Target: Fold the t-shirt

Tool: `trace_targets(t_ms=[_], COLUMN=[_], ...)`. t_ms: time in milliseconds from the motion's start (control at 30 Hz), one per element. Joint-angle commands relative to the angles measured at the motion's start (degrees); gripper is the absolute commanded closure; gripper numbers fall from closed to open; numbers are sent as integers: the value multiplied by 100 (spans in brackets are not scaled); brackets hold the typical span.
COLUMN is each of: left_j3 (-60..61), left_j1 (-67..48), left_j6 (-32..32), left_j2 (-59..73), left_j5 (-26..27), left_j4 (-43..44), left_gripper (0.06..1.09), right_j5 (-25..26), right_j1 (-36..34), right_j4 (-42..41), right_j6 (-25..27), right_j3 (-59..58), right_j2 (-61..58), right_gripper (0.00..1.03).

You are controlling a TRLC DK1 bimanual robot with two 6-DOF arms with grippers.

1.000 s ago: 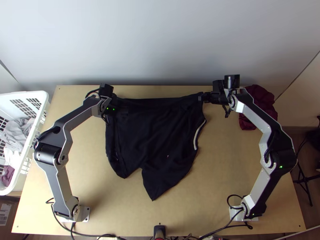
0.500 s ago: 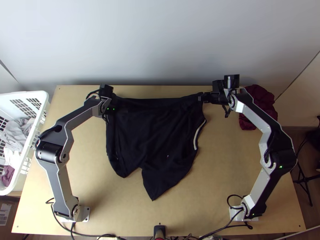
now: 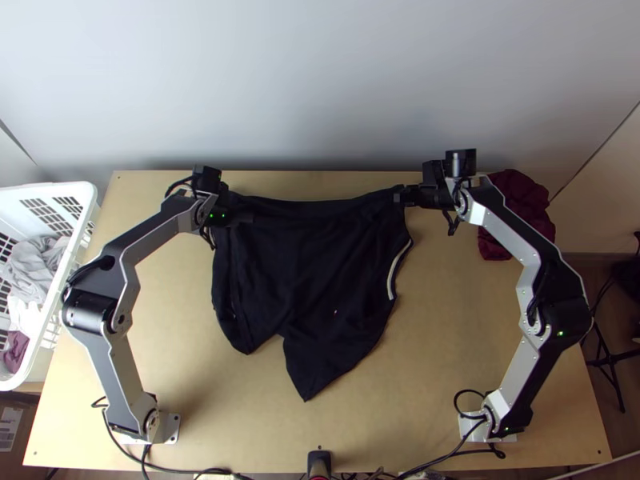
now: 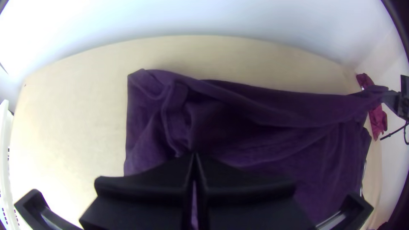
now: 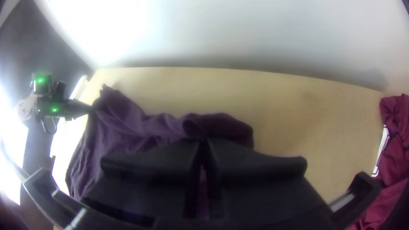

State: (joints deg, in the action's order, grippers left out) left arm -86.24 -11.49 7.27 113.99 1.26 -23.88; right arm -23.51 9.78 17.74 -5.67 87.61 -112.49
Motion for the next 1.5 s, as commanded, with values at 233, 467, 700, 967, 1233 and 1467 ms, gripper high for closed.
trace_targets(t_ms=[233,467,700,967,1233,1467], left_j3=[-60,-42,-16,344,371,388], left_j1=[-337,-196,-64,-636,-1216,-1233], left_j6=[-120,-419,-419,-59,20,29], left_j2=[-1512,-2074,-2733,-3278,-4254,-5115], left_j5=[-372,-653,-706,-697,-741,-846], left_j4=[-196,-486,-987,-1418,-1514,-1479], left_gripper=[105,105,104,105,78,83], right_j5=[39,39,39,39,39,39], right_j1=[6,-301,-653,-776,-794,-706], right_j4=[160,380,828,1065,1461,1716], right_j6=[-92,-127,-4,101,-118,-778], right_j3=[89,-341,-772,-895,-385,80], right_j2=[359,1598,2802,3409,4094,5131], right_gripper=[100,100,100,100,100,100])
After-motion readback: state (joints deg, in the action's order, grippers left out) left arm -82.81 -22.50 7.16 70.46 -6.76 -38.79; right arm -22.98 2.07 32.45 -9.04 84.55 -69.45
